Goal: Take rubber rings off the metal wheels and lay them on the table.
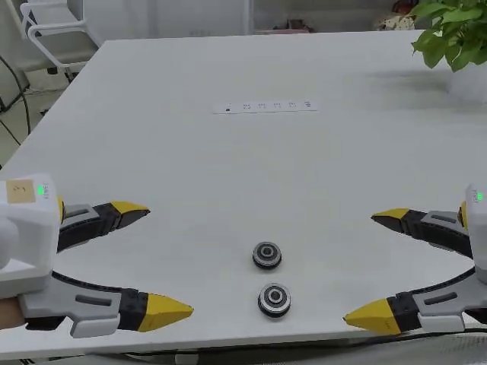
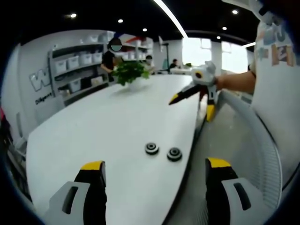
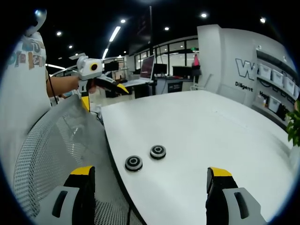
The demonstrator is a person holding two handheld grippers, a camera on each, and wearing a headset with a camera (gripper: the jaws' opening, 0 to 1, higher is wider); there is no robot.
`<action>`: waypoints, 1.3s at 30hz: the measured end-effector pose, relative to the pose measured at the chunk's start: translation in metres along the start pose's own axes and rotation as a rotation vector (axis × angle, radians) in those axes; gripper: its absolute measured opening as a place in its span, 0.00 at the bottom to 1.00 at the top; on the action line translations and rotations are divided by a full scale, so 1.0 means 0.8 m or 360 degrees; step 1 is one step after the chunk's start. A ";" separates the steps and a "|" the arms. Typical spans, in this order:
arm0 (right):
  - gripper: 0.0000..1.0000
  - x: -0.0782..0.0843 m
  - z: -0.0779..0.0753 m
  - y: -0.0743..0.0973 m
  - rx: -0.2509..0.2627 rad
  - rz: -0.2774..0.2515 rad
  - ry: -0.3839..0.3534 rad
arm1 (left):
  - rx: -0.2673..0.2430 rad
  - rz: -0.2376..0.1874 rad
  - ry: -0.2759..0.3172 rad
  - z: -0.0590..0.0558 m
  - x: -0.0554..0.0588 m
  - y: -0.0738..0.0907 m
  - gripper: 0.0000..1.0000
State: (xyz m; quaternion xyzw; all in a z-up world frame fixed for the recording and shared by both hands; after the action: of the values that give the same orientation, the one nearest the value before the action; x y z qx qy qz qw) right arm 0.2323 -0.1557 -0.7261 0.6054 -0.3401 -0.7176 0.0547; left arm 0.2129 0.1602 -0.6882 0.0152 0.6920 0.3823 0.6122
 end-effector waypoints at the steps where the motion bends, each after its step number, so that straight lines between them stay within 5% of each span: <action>1: 0.99 -0.001 0.000 0.000 -0.0002 -0.0002 0.0001 | -0.0003 0.0000 -0.0001 0.001 0.000 0.000 0.89; 39: 0.97 -0.018 -0.016 -0.029 -0.0095 0.0015 0.0122 | 0.0052 0.0024 -0.0057 0.016 -0.014 -0.023 0.86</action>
State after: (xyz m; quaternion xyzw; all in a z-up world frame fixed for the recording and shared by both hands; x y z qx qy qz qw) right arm 0.2554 -0.1366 -0.7275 0.6290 -0.3190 -0.7034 0.0890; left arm 0.2349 0.1482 -0.6886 0.0373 0.6871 0.3751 0.6212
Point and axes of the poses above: the centre of the closed fingertips' face, and the gripper's own axes: y roughly backward along the fingers, z roughly to its left, x roughly out of its underside, the point moved 8 cm from there along y, roughly backward along the fingers, and after that the axes turned 4 degrees about z, right-handed, at the moved point
